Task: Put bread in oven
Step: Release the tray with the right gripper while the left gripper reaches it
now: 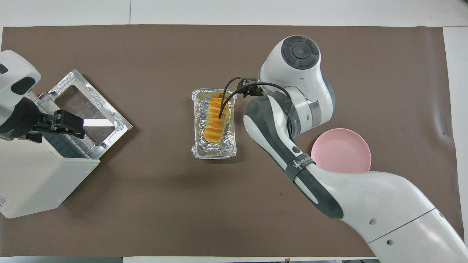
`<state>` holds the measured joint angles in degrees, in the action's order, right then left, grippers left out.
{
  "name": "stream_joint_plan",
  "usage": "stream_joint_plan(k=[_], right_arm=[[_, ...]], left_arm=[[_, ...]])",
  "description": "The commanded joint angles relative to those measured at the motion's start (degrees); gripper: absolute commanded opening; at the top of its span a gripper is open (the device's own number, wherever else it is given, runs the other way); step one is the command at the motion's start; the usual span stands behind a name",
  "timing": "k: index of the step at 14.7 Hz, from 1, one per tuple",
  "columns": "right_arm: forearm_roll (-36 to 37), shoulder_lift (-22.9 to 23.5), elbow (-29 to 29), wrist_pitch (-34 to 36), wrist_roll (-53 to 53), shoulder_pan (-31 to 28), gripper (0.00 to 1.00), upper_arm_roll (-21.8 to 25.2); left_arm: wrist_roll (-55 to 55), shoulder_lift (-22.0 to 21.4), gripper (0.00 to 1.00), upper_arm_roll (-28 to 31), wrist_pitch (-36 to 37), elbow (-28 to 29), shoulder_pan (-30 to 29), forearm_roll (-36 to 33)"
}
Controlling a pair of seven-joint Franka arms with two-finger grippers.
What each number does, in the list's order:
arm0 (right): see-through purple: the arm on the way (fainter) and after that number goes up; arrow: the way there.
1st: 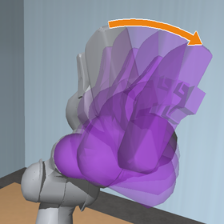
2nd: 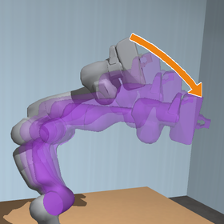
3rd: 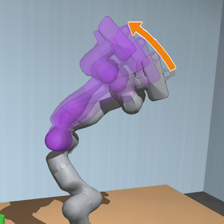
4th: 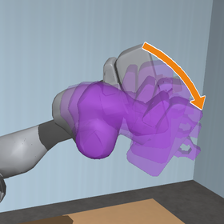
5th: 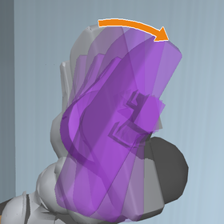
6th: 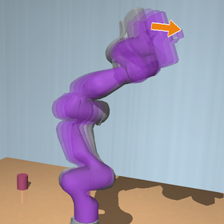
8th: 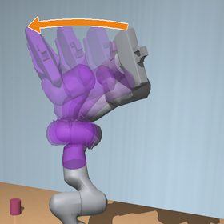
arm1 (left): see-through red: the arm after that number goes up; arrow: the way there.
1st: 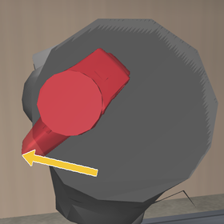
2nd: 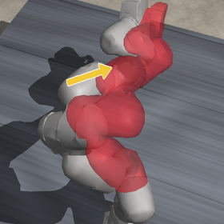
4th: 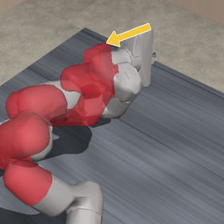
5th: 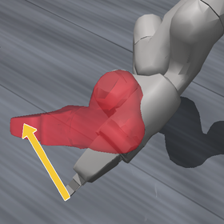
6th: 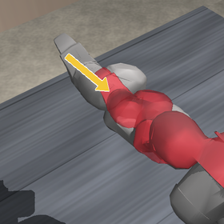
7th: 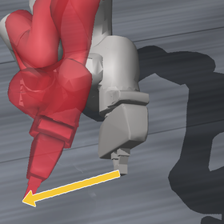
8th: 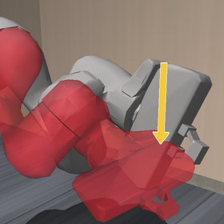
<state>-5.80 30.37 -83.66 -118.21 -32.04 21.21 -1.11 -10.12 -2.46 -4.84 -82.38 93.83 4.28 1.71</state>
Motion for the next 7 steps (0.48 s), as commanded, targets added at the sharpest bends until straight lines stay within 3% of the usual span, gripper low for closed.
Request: stream_joint_plan(k=[1, 4, 7], right_arm=[[-1.1, -2.3, 0.0, 2.6, 4.1, -5.2, 1.00, -0.6], [-1.1, -4.7, -0.8, 5.5, 16.6, -10.4, 1.00, -0.6], [-0.5, -7.3, -2.6, 8.8, 24.3, -14.8, 1.00, -0.5]], left_arm=[[-0.3, -1.8, 1.00, -1.2, -2.5, 1.0, 2.4, -0.6], [-4.0, -1.3, 1.00, -1.4, -9.5, 2.2, 6.6, 1.3], [-7.1, 6.8, 1.00, -1.4, -11.3, -2.8, 12.9, 4.0]])
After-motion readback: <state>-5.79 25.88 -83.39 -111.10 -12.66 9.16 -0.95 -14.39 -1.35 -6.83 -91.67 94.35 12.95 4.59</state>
